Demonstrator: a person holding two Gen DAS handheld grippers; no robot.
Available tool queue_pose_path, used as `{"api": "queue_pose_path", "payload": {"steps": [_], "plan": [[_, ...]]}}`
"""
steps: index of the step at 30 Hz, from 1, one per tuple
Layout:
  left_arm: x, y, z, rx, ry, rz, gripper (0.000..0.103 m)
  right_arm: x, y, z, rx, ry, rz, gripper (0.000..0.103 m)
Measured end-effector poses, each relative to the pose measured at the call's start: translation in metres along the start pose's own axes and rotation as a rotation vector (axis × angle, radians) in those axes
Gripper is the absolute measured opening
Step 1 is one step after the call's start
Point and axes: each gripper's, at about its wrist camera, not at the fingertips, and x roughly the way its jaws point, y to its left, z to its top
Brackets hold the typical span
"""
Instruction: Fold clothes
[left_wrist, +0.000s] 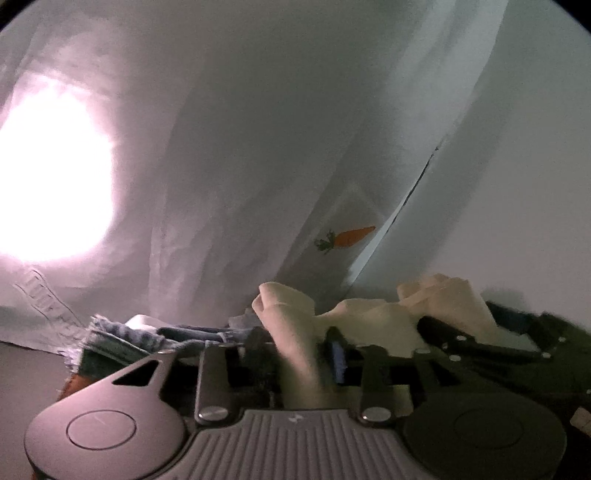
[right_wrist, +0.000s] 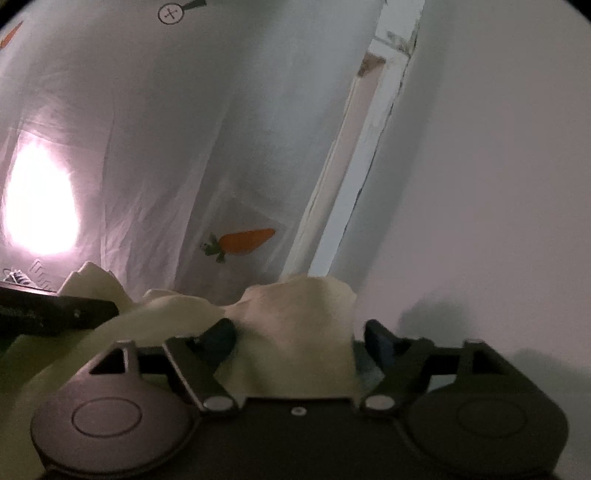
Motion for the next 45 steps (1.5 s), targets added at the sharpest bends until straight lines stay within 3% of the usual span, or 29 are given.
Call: {"api": "queue_pose_path", "payload": {"steps": [5, 10, 14, 19, 25, 31, 36, 45], "plan": [[-0.034, -0.002, 0.006, -0.004, -0.014, 0.039, 0.088, -0.035, 0.008, 0.01, -0.047, -0.065, -0.059, 0.098], [-0.086, 0.002, 0.015, 0.009, -0.072, 0.073, 0.096, -0.086, 0.01, 0.024, 0.012, -0.122, -0.062, 0.102], [-0.144, -0.001, 0.016, 0.085, -0.126, 0.116, 0.101, -0.125, 0.019, 0.026, 0.076, -0.134, -0.035, 0.103], [-0.224, -0.003, 0.002, 0.129, -0.183, 0.157, 0.103, -0.176, 0.044, 0.02, 0.166, -0.15, 0.063, 0.103], [-0.31, -0.008, -0.031, 0.119, -0.154, 0.273, 0.103, -0.242, 0.078, 0.01, 0.231, -0.133, 0.201, 0.103], [-0.392, 0.005, -0.075, 0.127, -0.252, 0.342, 0.103, -0.31, 0.122, 0.003, 0.202, -0.104, 0.28, 0.103], [-0.452, 0.031, -0.091, 0.119, -0.203, 0.341, 0.103, -0.36, 0.166, -0.006, 0.193, -0.068, 0.316, 0.103], [-0.549, 0.096, -0.113, 0.162, -0.141, 0.403, 0.103, -0.427, 0.255, -0.027, 0.264, 0.009, 0.328, 0.103]]}}
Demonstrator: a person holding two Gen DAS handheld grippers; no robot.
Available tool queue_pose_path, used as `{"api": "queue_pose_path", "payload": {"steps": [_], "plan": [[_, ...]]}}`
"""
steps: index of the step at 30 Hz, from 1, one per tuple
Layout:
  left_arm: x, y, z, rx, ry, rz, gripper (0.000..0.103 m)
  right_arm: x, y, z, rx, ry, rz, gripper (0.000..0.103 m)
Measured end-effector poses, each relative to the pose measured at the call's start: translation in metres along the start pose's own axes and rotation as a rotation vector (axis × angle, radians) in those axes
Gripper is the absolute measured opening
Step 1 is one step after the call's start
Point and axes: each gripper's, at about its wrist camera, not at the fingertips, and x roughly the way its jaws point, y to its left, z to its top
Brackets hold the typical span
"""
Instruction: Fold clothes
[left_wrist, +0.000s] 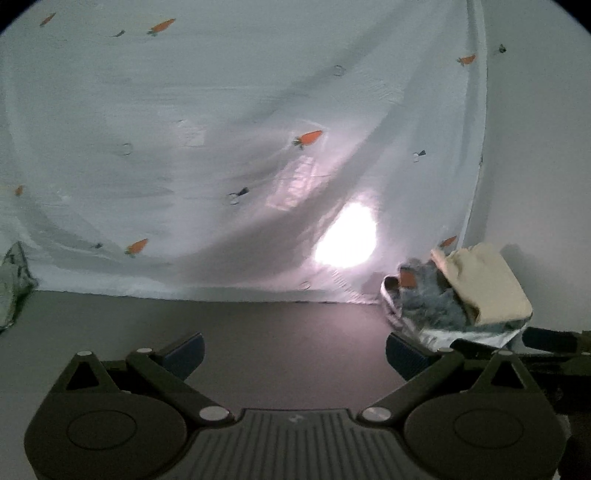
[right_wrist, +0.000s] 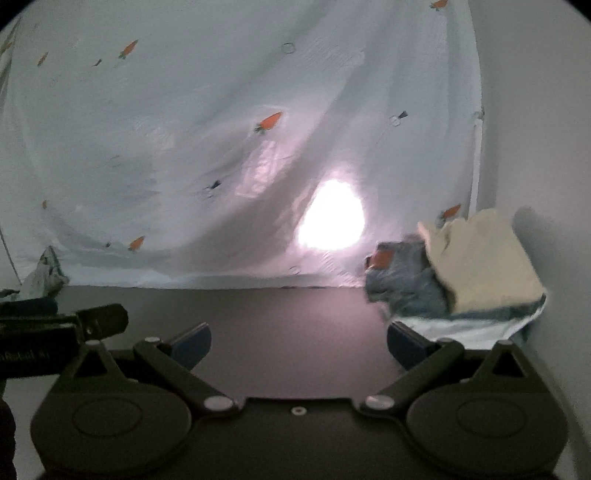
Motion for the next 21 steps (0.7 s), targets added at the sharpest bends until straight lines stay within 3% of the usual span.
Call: {"api": "queue_pose_path", "payload": {"steps": [13, 21], "plan": [[-0.098, 0.132, -0.041, 0.013, 0.059, 0.031, 0.103, -0.064, 0.136, -0.055, -0.048, 0.039, -0.011, 0.103], [-0.15, 0.18, -0.061, 0.009, 0.091, 0.037, 0.103, -0.108, 0.193, -0.089, -0.071, 0.077, -0.014, 0.103]]}}
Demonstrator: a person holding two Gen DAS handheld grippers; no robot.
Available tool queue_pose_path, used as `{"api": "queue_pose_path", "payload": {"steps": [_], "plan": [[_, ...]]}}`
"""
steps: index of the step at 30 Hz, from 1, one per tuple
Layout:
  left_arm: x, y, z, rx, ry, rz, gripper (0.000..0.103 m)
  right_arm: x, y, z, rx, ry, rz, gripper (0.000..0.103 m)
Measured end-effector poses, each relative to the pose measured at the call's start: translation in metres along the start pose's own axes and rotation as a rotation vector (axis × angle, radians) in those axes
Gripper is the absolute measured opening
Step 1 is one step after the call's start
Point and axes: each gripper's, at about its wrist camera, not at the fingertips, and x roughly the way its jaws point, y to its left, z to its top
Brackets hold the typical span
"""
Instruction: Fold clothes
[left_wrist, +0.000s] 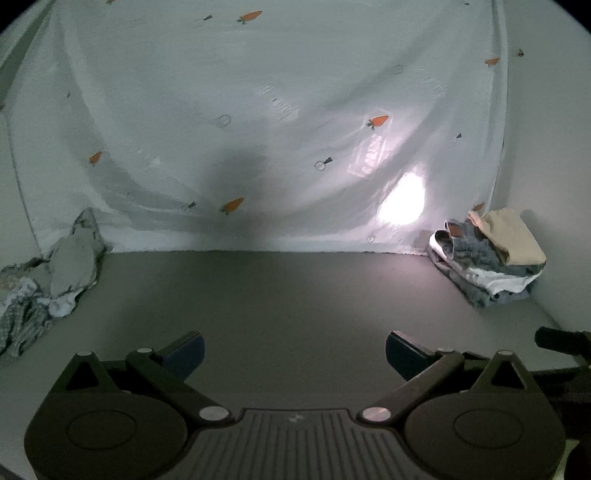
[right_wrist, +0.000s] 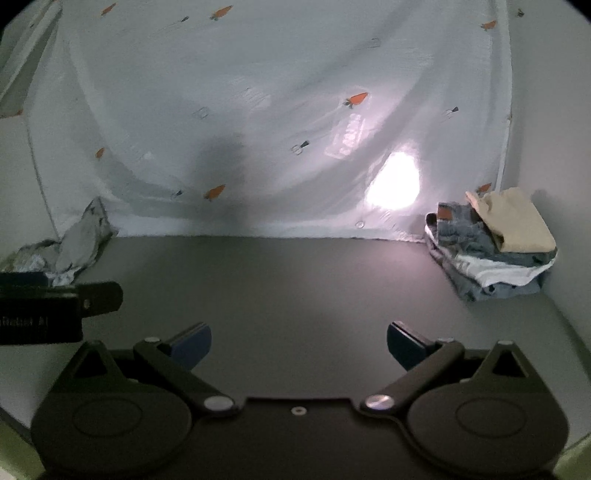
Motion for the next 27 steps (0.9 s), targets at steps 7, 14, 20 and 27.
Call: {"api": "queue_pose_path", "payload": {"steps": [7, 14, 20, 27], "plan": [[-0.025, 0.02, -0.02, -0.015, 0.028, 0.004, 0.103, -0.024, 0.029, -0.02, -0.008, 0.042, -0.004, 0.103], [-0.035, 0.034, -0.026, -0.035, 0.029, 0.018, 0.103, -0.029, 0.044, -0.026, -0.028, 0.062, -0.022, 0.103], [-0.034, 0.039, -0.026, -0.039, 0.027, 0.031, 0.103, -0.028, 0.049, -0.026, -0.039, 0.064, -0.022, 0.103], [-0.032, 0.04, -0.023, -0.023, 0.022, 0.038, 0.103, -0.024, 0.051, -0.023, -0.045, 0.059, -0.025, 0.103]]}}
